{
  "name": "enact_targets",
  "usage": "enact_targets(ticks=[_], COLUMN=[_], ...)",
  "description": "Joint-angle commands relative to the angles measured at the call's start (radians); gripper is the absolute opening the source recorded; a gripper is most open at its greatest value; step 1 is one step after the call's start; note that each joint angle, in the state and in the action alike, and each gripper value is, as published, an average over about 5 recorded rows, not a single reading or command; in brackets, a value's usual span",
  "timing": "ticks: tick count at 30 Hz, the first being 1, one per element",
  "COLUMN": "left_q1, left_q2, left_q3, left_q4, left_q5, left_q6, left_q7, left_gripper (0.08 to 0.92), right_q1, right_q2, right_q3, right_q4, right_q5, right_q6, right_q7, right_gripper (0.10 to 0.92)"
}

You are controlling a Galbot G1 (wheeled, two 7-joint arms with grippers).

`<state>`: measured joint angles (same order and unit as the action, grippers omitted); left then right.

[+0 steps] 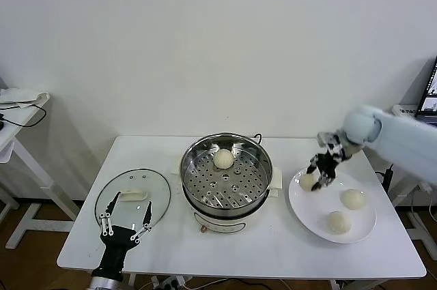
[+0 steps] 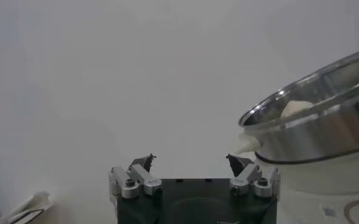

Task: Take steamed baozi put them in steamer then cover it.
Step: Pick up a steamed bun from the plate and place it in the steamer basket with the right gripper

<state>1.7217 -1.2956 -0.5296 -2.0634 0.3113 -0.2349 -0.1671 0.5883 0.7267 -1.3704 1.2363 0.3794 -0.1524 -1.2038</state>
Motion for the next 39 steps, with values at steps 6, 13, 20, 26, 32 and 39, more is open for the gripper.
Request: enact_targets(ticks=[6, 13, 20, 26, 32, 39], left_q1=[-0.021, -0.028, -0.03, -0.027, -0.025, -0.026], left_q2=[0.012, 0.014, 0.011, 0.011, 0.011, 0.009], left_q3=[0.011, 0.014, 0.009, 0.003, -0.001, -0.004], left_q4=[-0.007, -0.012, -0.011, -0.012, -0.008, -0.003], left_q5=[-0.016, -0.021, -0.022, -0.022, -0.022, -0.024], left_q6=[0.0, 0.004, 0.002, 0.002, -0.001, -0.002], left_q7=[0.001, 0.0, -0.002, -0.003, -0.005, -0.01], left_gripper=[0.823, 0.823, 0.823, 0.823, 0.823, 0.823], right_q1=[0.441, 0.398, 0.262, 0.164, 0.098, 0.055], right_q2=[0.245, 0.412, 0.551, 0.626, 0.67, 0.699], right_q3=[-0.162, -0.218, -0.22, -0.223, -0.219, -0.208], right_q4=[0.13, 0.17, 0.135, 0.074, 0.014, -0.035], right_q5=[0.228, 0.356, 0.377, 0.341, 0.322, 0.303], right_q6=[-0.04, -0.119, -0.176, -0.205, -0.213, -0.209], right_q7=[-0.121, 0.011, 0.147, 0.245, 0.294, 0.305], right_gripper=[0.573, 0.573, 0.582, 0.593, 0.593, 0.593])
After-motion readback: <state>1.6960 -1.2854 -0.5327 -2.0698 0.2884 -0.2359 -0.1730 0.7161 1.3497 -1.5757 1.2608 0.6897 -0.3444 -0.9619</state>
